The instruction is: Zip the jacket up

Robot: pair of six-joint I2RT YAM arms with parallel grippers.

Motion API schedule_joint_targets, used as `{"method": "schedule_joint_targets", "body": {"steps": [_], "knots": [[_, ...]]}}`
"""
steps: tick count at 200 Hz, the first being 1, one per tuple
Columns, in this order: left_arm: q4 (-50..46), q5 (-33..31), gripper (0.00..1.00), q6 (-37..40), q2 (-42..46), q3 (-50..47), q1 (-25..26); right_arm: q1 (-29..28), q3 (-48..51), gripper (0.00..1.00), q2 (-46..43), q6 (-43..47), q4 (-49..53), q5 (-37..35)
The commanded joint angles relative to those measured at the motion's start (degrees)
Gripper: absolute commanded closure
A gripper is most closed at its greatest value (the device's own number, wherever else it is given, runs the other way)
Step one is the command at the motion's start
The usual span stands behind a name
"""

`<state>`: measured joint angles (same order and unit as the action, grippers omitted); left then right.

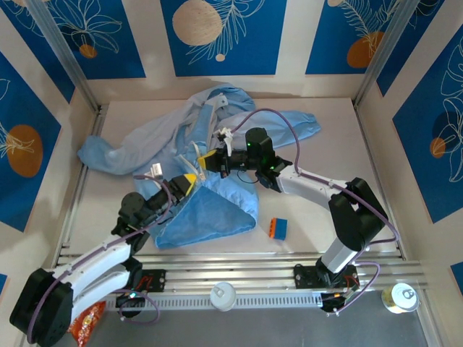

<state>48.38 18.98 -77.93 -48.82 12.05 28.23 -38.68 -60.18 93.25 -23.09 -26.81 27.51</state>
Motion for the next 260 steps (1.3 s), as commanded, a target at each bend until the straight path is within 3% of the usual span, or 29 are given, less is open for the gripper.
{"method": "schedule_joint_targets", "body": {"steps": [1,93,142,171,206,260], "knots": [[-0.41,1.81,1.00,-0.08,2.50,-0.42,-0.37,0.42,0.49,1.00,0.53,-0.63,-5.10,-0.61],[-9.88,4.55,1.00,2.10,4.34,-0.73,-0.37,0.97,0.33,1.00,0.35,-2.92,-5.80,-0.97],[-10.33,6.40,1.00,3.07,3.66,0.51,-0.37,0.57,0.37,1.00,0.96,-3.15,-4.66,-0.26],[-10.05,5.91,0.75,3.25,4.35,0.43,-0.49,0.13,0.59,1.00,0.86,-3.21,-3.95,-0.95],[-12.13,4.45,0.56,2.97,6.48,0.60,-0.42,0.09,0.80,1.00,0.67,-3.54,-3.65,-1.40],[-19.24,0.00,0.51,2.08,12.14,0.34,-0.19,0.05,0.67,1.00,1.12,-4.83,-4.37,-1.23]]}}
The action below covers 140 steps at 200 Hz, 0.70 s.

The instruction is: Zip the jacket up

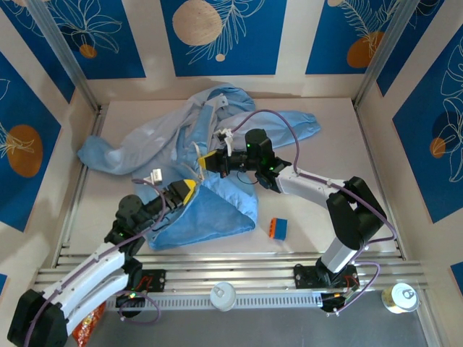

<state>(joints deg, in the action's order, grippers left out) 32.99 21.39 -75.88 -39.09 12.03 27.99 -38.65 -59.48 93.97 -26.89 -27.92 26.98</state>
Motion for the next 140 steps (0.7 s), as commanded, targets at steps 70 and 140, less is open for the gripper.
{"method": "schedule_joint_targets", "body": {"steps": [70,140], "knots": [[-1.12,-6.62,0.49,-2.41,1.43,-1.12,1.25,-0.02,0.42,1.00,0.60,-2.29,-4.23,-0.48],[13.21,-3.85,0.49,-4.30,-7.42,-0.96,2.13,-0.38,0.11,1.00,0.87,-2.56,-4.25,-0.55]]}}
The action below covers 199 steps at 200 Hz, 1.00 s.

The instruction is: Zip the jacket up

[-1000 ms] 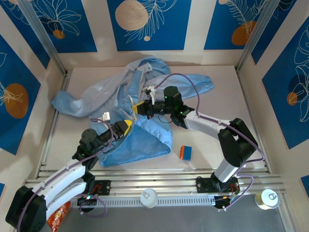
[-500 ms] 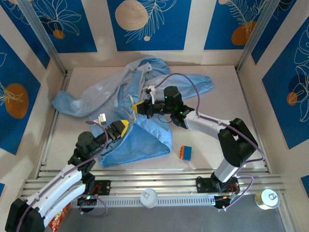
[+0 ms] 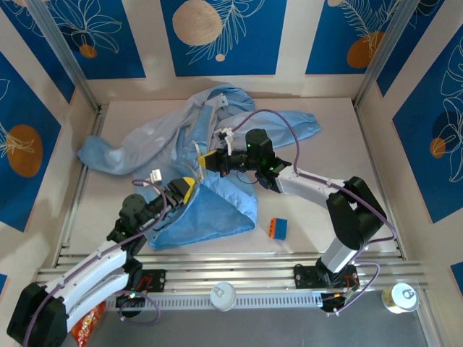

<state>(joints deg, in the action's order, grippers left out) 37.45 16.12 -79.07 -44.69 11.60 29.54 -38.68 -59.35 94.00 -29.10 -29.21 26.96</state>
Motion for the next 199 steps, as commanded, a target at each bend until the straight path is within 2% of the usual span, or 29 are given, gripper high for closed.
{"method": "schedule_joint_targets", "body": {"steps": [1,59,160,199], "knots": [[8.98,1.39,0.49,-1.14,-1.91,-0.52,0.59,-0.37,0.01,1.00,0.91,-0.39,-2.96,-0.58],[10.84,1.01,0.64,-1.26,-2.69,-0.26,0.68,-0.44,0.11,1.00,0.73,-0.28,-2.79,-1.00],[10.48,2.16,0.66,-0.02,-4.22,1.28,1.02,-1.06,-0.33,1.00,1.34,0.04,-2.52,-1.12],[10.59,2.34,0.77,0.18,-4.21,1.24,1.09,-1.24,-0.50,1.00,1.09,0.74,-1.60,-1.31]]}}
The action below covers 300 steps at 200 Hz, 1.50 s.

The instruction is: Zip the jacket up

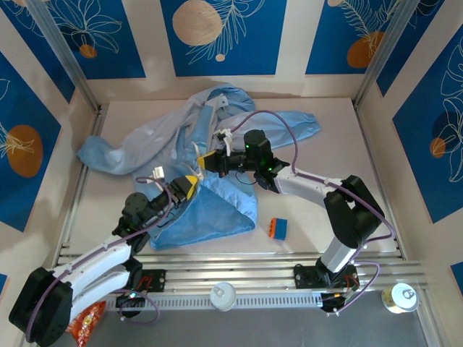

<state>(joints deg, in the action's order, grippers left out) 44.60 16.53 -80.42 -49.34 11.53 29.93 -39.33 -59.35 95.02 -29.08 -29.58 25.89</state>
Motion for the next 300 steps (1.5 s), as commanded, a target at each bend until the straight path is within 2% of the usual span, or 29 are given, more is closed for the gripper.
{"method": "schedule_joint_targets", "body": {"steps": [1,27,101,124,162,173,202,230,264,300], "knots": [[3.41,1.88,0.77,1.56,0.46,1.30,0.72,-0.58,-0.50,1.00,0.07,0.75,-1.20,-0.28],[1.67,2.00,1.00,2.55,1.77,1.27,0.69,-0.57,-0.67,1.00,0.07,0.96,-0.25,-0.63],[-27.62,6.56,1.00,11.25,12.27,4.61,0.90,-1.36,-1.76,1.00,1.30,1.16,4.12,-1.63],[-33.18,8.76,1.00,14.14,11.95,5.59,0.99,-1.36,-1.81,0.97,2.56,0.17,4.66,-1.56],[-39.74,8.95,1.00,16.76,10.72,5.18,1.06,-1.62,-0.98,0.94,4.44,-0.32,5.56,-1.17],[-40.99,8.86,1.00,17.16,10.76,5.08,1.04,-1.65,0.01,0.91,4.73,-1.08,4.85,-1.35],[-46.75,8.68,1.00,19.24,11.02,5.72,1.05,-1.55,2.07,0.71,4.13,-1.43,5.00,-2.32],[-49.23,10.65,1.00,20.13,9.43,5.97,1.05,-1.01,2.70,0.58,1.91,2.18,8.68,-4.08],[-52.54,10.92,1.00,21.36,9.22,7.02,1.09,-0.50,3.15,0.53,-2.38,9.21,15.03,-7.02],[-56.79,11.27,1.00,22.94,8.83,9.09,1.09,0.30,3.42,0.51,-7.00,15.55,21.89,-6.60]]}}
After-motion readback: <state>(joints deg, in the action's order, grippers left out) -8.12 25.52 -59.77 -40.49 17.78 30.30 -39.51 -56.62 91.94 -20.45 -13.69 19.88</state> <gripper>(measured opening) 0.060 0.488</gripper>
